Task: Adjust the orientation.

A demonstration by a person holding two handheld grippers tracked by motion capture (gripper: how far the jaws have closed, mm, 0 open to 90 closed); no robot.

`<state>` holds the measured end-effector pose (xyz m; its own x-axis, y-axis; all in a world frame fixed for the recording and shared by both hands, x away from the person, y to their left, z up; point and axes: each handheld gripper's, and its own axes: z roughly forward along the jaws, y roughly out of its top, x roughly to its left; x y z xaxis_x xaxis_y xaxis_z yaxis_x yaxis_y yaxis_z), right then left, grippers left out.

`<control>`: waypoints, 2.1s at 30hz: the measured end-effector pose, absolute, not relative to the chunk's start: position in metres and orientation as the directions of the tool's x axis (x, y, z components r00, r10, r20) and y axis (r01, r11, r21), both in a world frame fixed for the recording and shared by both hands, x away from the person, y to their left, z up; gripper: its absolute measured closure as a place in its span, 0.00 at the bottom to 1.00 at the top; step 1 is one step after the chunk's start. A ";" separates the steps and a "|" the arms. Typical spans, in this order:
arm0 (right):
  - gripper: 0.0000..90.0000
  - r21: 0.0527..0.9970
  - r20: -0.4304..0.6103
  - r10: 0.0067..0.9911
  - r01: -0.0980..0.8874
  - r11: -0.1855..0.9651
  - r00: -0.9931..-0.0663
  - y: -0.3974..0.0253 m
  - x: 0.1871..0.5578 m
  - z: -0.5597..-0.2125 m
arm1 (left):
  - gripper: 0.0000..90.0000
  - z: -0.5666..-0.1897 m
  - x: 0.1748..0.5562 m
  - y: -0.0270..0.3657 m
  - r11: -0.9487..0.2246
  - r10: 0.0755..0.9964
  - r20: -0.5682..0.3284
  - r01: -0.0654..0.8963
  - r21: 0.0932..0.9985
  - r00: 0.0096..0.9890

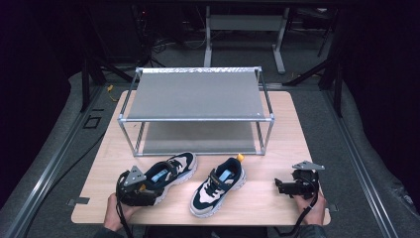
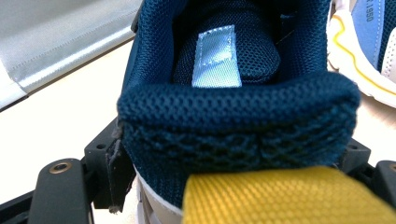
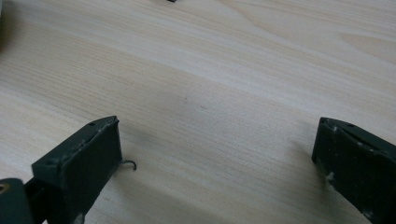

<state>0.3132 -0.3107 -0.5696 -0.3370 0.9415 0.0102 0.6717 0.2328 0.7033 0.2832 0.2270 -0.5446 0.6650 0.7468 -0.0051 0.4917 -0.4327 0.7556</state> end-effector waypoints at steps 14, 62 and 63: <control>0.01 0.704 0.009 0.942 0.671 0.232 -0.336 -0.311 0.313 -0.570 | 0.25 -0.535 0.267 0.227 -0.394 0.761 0.012 0.447 0.803 0.649; 0.02 0.704 0.009 0.943 0.672 0.231 -0.333 -0.311 0.313 -0.569 | 0.29 -0.535 0.266 0.201 -0.343 0.821 -0.004 0.500 0.795 0.570; 0.02 0.704 0.009 0.943 0.672 0.231 -0.333 -0.311 0.313 -0.569 | 0.29 -0.533 0.264 0.201 -0.338 0.822 -0.007 0.497 0.799 0.570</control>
<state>0.3131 -0.3111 -0.5695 -0.3335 0.9427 0.0091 0.6719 0.2309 0.7037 0.2644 0.2015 -0.5332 0.5698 0.8218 -0.0066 0.4974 -0.3384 0.7988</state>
